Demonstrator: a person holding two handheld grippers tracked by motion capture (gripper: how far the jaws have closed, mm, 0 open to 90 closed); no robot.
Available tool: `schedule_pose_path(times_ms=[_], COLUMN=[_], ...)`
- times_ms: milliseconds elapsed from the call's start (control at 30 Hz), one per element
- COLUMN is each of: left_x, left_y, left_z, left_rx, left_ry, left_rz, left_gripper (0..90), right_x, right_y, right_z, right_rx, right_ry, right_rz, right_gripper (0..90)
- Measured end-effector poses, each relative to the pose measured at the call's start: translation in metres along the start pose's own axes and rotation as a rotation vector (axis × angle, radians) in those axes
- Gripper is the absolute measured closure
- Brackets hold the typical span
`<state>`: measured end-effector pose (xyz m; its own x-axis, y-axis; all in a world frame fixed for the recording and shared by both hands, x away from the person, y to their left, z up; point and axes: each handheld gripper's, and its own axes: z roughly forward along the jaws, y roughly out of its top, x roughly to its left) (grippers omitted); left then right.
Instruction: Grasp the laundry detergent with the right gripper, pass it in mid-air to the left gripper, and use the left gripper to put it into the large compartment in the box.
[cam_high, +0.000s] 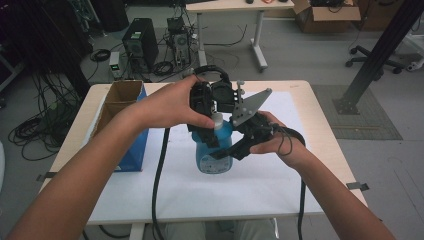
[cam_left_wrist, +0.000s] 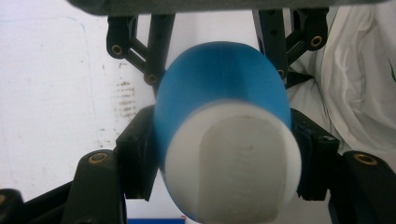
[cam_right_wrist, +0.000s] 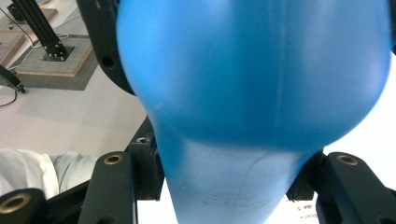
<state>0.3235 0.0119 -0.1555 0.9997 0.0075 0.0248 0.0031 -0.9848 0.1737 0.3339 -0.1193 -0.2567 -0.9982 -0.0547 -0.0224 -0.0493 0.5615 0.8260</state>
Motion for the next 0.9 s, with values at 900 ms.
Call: schedule_pose_path(times_ms=[900], left_x=[-0.001], left_y=[-0.001], left_z=[-0.008], left_rx=[0.002], left_ry=[0.032], left_rz=[-0.035], left_gripper=[37.9], right_x=[0.000], right_y=[-0.003], right_z=[-0.013], right_rx=[-0.022], right_ry=[-0.022], right_rz=[0.027], right_gripper=[28.8])
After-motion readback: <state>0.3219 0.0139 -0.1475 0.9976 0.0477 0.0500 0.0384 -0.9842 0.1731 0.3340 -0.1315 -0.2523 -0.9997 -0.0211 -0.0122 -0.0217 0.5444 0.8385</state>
